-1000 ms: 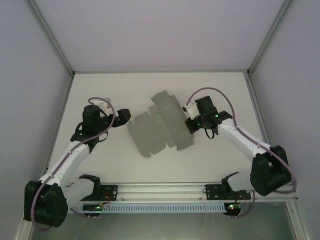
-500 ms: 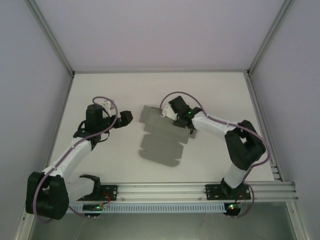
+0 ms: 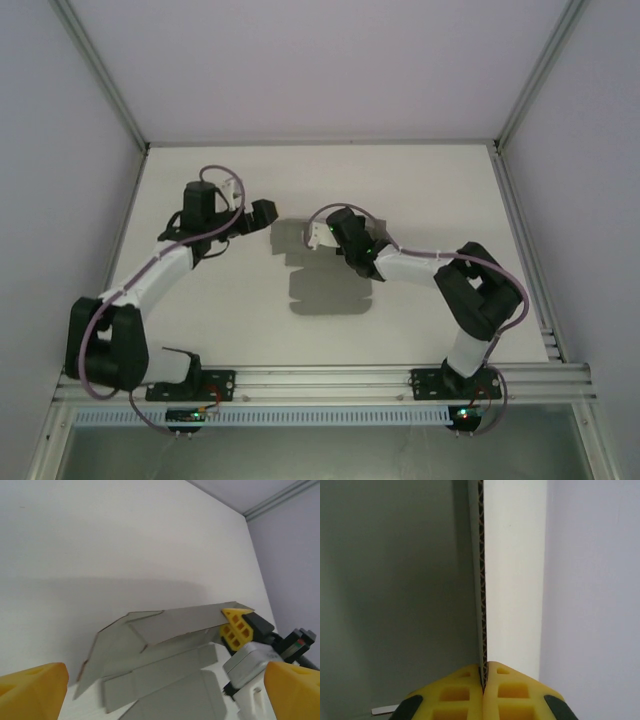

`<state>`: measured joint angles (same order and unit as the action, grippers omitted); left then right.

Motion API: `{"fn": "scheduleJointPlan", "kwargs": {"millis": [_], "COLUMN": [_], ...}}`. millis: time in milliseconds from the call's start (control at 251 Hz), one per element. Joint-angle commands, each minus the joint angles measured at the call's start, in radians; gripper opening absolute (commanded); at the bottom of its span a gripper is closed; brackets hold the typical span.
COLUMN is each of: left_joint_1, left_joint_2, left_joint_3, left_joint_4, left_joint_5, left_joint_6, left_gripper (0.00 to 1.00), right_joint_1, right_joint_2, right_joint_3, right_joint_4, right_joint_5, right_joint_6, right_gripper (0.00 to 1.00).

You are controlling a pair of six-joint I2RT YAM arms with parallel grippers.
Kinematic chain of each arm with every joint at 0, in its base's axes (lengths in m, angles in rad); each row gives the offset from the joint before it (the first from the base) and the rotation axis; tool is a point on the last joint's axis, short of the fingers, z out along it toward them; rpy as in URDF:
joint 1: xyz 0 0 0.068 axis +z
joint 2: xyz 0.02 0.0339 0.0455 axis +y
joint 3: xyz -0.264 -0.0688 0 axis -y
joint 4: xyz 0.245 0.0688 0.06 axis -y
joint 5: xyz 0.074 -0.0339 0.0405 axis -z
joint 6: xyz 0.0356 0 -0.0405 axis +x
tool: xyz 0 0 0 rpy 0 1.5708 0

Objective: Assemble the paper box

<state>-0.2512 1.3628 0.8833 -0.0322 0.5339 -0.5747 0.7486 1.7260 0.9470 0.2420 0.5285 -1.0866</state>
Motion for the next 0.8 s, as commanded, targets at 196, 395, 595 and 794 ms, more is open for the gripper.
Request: {"fn": "scheduleJointPlan", "kwargs": {"millis": [196, 395, 595, 794], "left_joint_1": [-0.105, -0.127, -0.137, -0.144], "left_joint_2": [0.178, 0.254, 0.288, 0.322], "left_joint_3": [0.169, 0.205, 0.215, 0.215], "left_joint_4": [0.002, -0.032, -0.014, 0.078], "left_joint_5": [0.143, 0.151, 0.160, 0.219], "left_joint_6": [-0.044, -0.047, -0.055, -0.117], "left_gripper": [0.89, 0.79, 0.74, 0.60], "right_joint_1": [0.005, 0.003, 0.002, 0.006], "right_joint_2": [-0.037, -0.067, -0.089, -0.081], "right_joint_3": [-0.013, -0.017, -0.020, -0.025], "right_joint_4": [0.054, 0.042, 0.028, 0.037], "right_joint_5": [-0.005, -0.048, -0.081, -0.094], "right_joint_6": [-0.012, 0.020, 0.056, 0.056], "right_gripper": [0.00, 0.00, 0.00, 0.00]}}
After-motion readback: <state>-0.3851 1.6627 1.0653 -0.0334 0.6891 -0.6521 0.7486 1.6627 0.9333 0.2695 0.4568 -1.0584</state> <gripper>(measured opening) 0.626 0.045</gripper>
